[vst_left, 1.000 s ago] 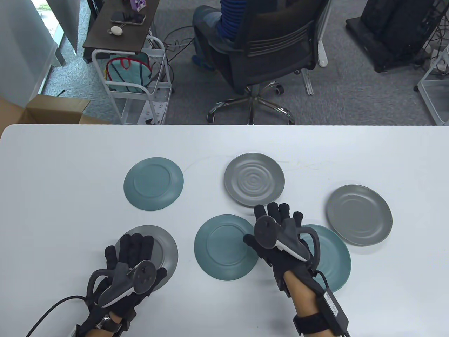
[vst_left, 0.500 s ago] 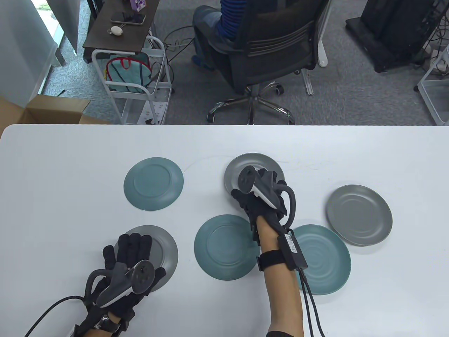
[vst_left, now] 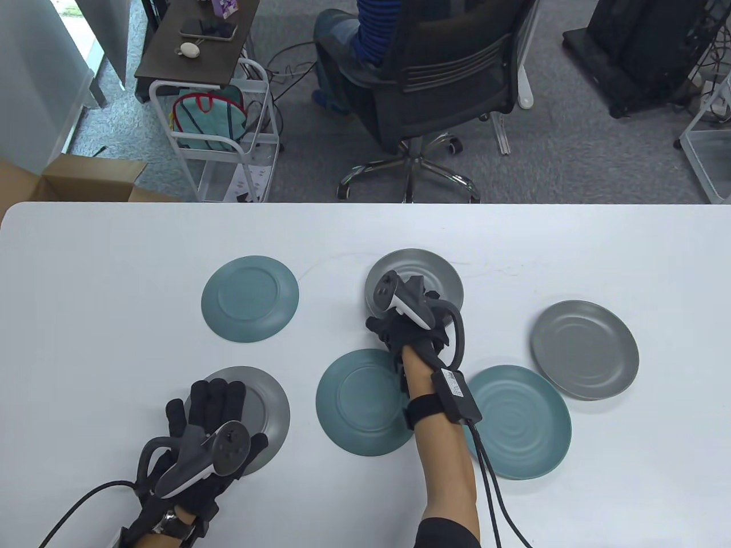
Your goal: Flip plate to back facing up
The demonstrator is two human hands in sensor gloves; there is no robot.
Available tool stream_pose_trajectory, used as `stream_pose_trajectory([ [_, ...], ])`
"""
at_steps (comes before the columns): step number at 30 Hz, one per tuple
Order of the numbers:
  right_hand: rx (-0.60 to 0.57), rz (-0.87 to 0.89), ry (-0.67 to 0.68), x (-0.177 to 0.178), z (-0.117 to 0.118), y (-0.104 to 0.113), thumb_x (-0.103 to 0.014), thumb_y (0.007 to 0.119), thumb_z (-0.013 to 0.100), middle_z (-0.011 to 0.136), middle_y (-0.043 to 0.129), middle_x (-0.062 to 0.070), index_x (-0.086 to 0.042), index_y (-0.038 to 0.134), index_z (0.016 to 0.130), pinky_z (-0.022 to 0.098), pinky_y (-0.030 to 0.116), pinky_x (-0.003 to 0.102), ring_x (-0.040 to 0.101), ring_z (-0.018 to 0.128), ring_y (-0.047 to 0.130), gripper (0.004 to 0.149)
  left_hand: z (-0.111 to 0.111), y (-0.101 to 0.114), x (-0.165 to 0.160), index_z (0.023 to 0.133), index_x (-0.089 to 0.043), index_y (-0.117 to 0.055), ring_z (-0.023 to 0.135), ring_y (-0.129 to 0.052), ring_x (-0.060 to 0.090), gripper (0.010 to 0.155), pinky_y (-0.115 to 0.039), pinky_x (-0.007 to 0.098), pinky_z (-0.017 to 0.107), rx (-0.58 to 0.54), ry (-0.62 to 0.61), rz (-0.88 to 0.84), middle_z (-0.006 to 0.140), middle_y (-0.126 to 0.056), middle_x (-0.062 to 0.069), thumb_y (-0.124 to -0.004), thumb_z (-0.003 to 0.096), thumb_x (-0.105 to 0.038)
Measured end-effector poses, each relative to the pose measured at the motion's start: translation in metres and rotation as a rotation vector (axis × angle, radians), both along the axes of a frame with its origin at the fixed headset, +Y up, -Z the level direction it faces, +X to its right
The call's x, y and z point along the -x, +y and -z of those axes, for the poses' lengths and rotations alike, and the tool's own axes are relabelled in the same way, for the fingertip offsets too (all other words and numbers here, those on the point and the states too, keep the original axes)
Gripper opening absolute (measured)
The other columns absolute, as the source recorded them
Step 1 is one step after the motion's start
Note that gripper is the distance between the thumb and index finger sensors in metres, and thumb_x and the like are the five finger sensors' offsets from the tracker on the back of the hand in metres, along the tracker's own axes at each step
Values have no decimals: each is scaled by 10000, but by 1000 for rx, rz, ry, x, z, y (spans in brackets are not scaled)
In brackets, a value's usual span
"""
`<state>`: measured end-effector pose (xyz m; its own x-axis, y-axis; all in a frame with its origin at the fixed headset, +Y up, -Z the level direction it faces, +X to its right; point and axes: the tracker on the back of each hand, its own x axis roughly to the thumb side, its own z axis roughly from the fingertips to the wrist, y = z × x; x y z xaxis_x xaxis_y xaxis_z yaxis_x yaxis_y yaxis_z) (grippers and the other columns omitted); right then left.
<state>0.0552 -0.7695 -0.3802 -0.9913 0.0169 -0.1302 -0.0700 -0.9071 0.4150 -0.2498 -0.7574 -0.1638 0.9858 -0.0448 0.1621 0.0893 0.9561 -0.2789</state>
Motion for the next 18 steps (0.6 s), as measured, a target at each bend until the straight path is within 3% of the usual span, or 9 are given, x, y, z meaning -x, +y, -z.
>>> stream_pose_trajectory([
  [10, 36, -67, 27, 17, 2, 2, -487, 739, 515, 1177, 332, 241, -195, 335, 1132, 716, 566, 610, 508, 1060, 411, 793, 0, 0, 0, 1188, -167, -116, 1177, -269, 486, 909, -275, 717, 764, -4, -2, 4, 1219, -206, 198, -476, 559, -715],
  [18, 35, -141, 84, 27, 1, 5, -402, 729, 533, 1149, 396, 265, -152, 348, 1117, 676, 648, 569, 513, 1023, 504, 741, 0, 0, 0, 1188, -167, -120, 1177, -271, 486, 908, -277, 715, 765, -9, -1, 9, 1219, -209, 196, -476, 558, -715],
])
